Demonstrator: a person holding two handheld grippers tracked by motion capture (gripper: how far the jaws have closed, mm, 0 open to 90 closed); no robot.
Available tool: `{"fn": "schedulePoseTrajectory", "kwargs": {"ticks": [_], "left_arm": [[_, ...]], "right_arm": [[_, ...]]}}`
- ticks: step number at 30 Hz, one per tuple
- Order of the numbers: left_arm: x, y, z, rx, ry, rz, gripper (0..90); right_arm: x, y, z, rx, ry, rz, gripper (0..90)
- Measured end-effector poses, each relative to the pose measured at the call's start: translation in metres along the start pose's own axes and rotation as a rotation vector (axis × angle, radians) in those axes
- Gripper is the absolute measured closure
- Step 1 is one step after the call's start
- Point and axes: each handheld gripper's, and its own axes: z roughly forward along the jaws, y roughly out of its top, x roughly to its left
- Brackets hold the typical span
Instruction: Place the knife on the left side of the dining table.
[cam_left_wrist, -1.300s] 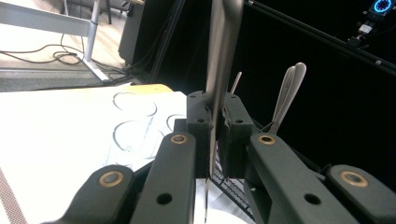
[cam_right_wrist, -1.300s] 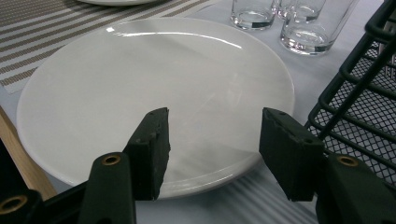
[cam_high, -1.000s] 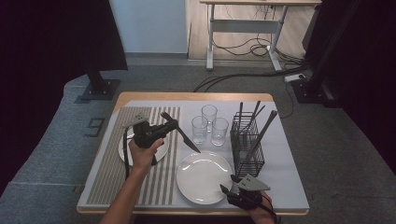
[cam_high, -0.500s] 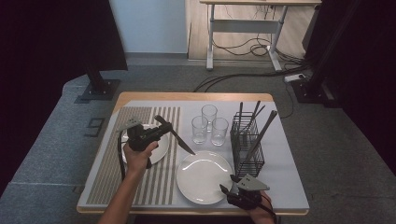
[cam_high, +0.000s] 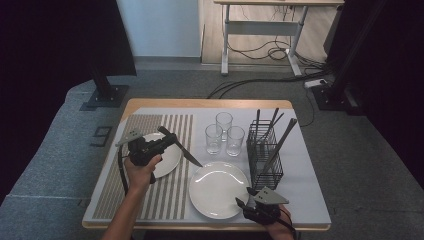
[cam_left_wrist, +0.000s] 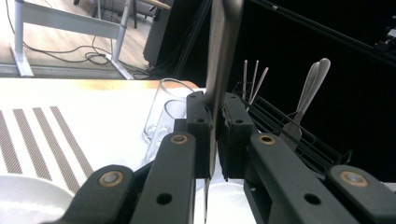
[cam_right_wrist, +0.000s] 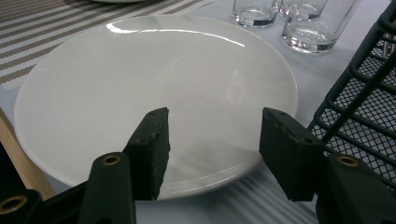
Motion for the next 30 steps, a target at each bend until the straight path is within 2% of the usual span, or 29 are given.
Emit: {"fn": "schedulePoseTrajectory", "kwargs": {"ticks": [13,18,30], "left_arm": [[0.010,-0.007,-0.023,-0.022,0.025,-0.027,84.1],[0.013,-0.010,-0.026,-0.023,0.035,-0.037,84.1],[0.013,-0.012,-0.031,-0.020,0.046,-0.030,84.1]], "right_arm": [[0.000,0.000,0.001,0.003,0.002,-0.001,43.0],[0.001,0.000,0.001,0.004,0.003,-0.002,43.0],[0.000,0.000,0.001,0.003,0.000,0.000,43.0]]}}
